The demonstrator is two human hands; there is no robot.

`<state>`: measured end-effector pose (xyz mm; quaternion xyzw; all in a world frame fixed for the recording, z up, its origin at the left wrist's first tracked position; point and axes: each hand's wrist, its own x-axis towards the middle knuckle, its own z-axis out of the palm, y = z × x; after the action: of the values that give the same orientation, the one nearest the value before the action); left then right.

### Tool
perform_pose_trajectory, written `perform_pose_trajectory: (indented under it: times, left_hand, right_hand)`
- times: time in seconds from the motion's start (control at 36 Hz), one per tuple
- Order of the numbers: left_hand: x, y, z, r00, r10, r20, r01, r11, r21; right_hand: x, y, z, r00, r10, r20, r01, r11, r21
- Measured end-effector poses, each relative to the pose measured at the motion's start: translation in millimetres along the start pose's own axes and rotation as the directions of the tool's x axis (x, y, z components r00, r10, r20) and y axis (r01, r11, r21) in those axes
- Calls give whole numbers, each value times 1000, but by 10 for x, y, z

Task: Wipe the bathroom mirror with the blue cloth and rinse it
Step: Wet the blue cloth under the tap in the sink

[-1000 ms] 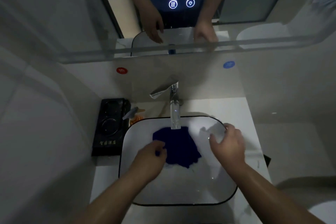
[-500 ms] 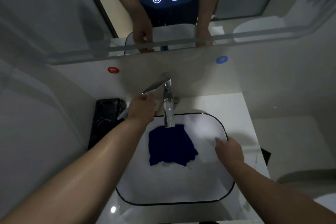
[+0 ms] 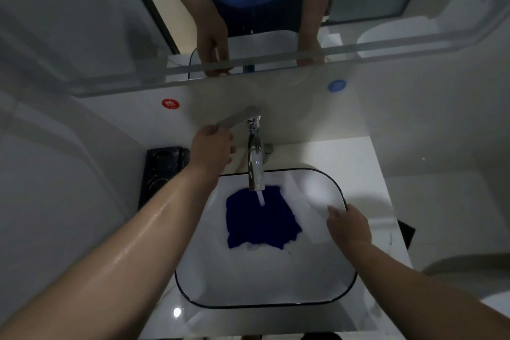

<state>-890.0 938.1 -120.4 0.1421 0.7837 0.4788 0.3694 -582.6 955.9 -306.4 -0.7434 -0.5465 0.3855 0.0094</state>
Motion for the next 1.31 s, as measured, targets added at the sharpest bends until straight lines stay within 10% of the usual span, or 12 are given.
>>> perform_pose_trajectory:
  times: [0.25,0.53,0.67,0.94,1.08,1.31]
  left_hand:
    - [-288,-1081,-36,995,33,-96,-17,987,163]
    - [-212,-2188,208,970,-82,230,-154,526,837]
    - [-122,-2294,459,975,-111,191,-121,452,884]
    - [-230,-2548,436,975,-141,170,-27,689,724]
    - [-144,-2344,419,927,-305,217,-2,575,818]
    - [-293,-2354,798,922,-92,377,-333,311,890]
  right_hand:
    - [-3,-12,-10,999,-29,-17,28,999,-37]
    - [2,-5,-12,1000,-18,-2,18,1000,23]
    - [52,39,30,999,-22,-29,22,1000,-3]
    - [37,24,28,999,-29,-46,29,1000,3]
    - [28,8,11,999,-23,-42,23,1000,3]
    - [43,10,20,999,-25,-41,25,1000,4]
